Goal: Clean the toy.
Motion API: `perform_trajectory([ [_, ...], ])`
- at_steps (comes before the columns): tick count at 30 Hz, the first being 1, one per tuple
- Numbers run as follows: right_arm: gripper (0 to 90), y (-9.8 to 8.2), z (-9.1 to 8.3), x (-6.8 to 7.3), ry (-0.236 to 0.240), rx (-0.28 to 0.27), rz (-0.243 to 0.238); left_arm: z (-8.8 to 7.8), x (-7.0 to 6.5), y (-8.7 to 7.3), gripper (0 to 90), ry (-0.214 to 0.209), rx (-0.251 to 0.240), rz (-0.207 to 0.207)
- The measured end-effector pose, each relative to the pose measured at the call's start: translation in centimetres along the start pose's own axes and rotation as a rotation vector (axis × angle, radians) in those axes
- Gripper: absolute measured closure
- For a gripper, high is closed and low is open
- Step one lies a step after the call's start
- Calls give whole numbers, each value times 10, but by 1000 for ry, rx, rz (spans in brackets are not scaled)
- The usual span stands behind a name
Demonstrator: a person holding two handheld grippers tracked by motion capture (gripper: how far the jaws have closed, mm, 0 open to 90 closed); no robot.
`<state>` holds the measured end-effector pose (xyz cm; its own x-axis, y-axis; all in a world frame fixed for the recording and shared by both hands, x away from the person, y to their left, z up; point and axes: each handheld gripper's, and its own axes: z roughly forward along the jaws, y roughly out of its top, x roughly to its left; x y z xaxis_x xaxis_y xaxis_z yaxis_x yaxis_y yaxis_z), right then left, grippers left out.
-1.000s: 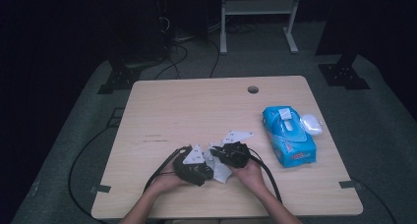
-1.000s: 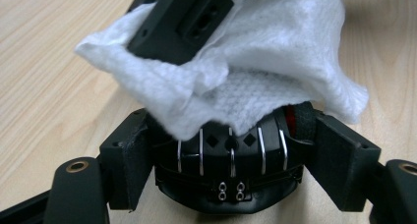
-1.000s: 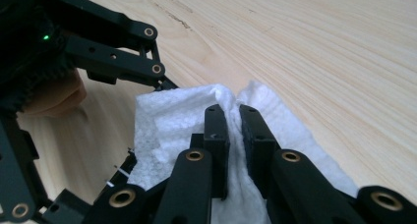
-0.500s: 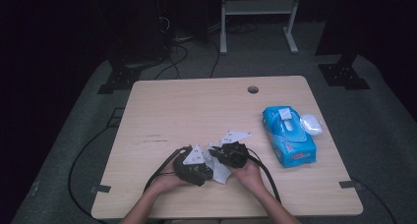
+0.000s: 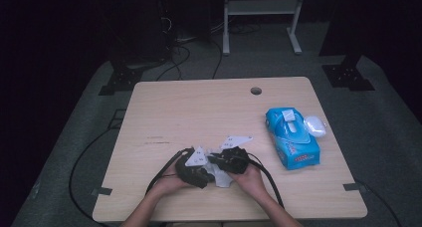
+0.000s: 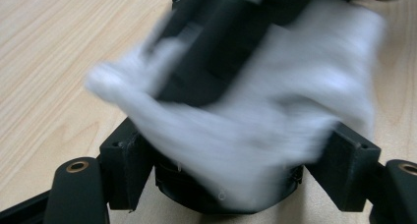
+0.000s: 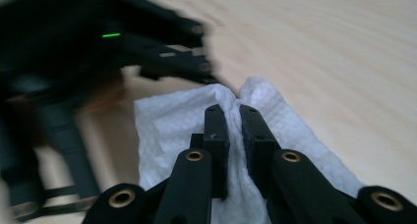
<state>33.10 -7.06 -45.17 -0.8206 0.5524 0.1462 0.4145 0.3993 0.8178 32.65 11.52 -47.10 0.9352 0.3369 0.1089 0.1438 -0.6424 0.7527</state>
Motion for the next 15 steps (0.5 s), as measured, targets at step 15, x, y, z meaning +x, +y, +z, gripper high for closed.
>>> perform_trajectory([
  [15,825,-19,-24,-1,-30,31,-53,1,-2,0,249,14,21,11],
])
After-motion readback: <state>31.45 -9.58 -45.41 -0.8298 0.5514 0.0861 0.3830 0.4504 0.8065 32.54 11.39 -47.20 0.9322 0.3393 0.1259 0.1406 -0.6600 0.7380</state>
